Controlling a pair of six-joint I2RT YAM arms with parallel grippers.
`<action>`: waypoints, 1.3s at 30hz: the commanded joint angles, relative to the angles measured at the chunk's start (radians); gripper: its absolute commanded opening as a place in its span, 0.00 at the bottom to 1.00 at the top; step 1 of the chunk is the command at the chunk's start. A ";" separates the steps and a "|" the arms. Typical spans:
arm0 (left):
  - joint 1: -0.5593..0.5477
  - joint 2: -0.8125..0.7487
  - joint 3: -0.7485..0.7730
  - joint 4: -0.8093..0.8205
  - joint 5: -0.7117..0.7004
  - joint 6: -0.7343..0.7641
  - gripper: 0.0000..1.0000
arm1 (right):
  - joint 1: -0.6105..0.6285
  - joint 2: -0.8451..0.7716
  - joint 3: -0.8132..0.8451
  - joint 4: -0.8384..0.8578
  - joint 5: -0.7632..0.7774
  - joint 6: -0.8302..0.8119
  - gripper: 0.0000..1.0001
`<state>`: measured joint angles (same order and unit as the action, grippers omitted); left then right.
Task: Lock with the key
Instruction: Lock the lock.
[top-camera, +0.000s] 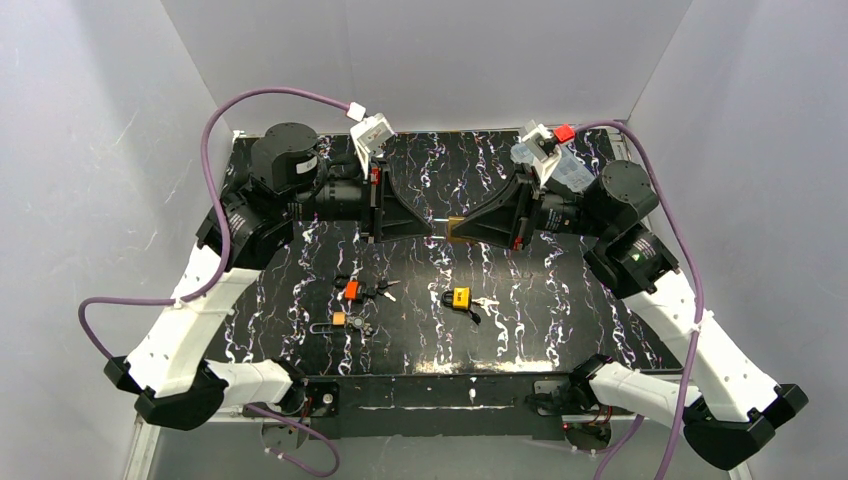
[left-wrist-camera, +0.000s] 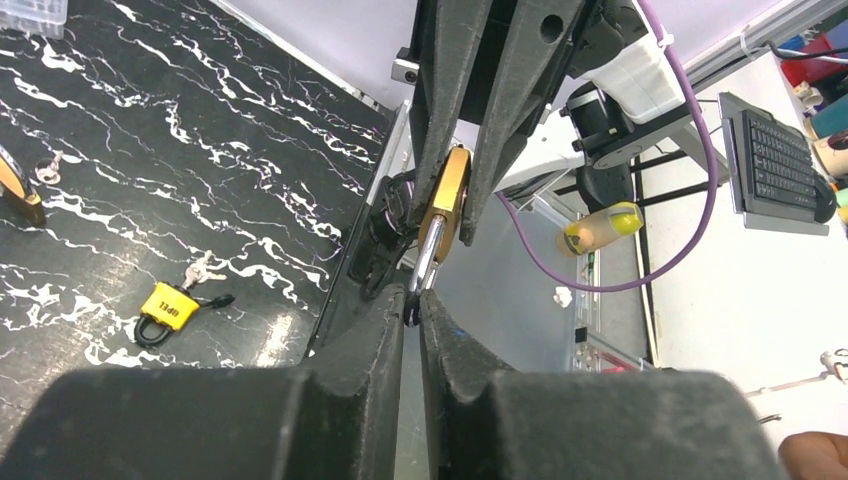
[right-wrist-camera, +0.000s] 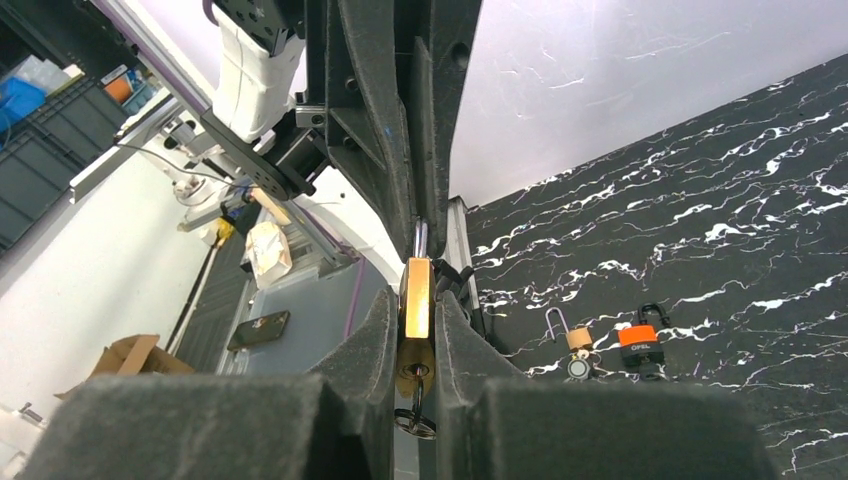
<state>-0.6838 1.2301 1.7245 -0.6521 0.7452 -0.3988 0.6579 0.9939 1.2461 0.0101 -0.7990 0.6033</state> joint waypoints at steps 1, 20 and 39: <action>0.000 -0.023 -0.016 0.037 0.005 -0.010 0.03 | 0.006 -0.010 0.001 0.087 0.008 0.025 0.01; -0.015 0.004 -0.048 0.065 -0.047 -0.011 0.00 | 0.006 0.044 -0.048 0.206 0.033 0.232 0.01; -0.083 0.050 -0.023 0.085 -0.088 -0.037 0.00 | 0.082 0.099 0.016 0.006 0.191 0.095 0.01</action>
<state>-0.6930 1.2331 1.6802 -0.6636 0.5877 -0.4160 0.6785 1.0496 1.2137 -0.0040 -0.6781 0.7265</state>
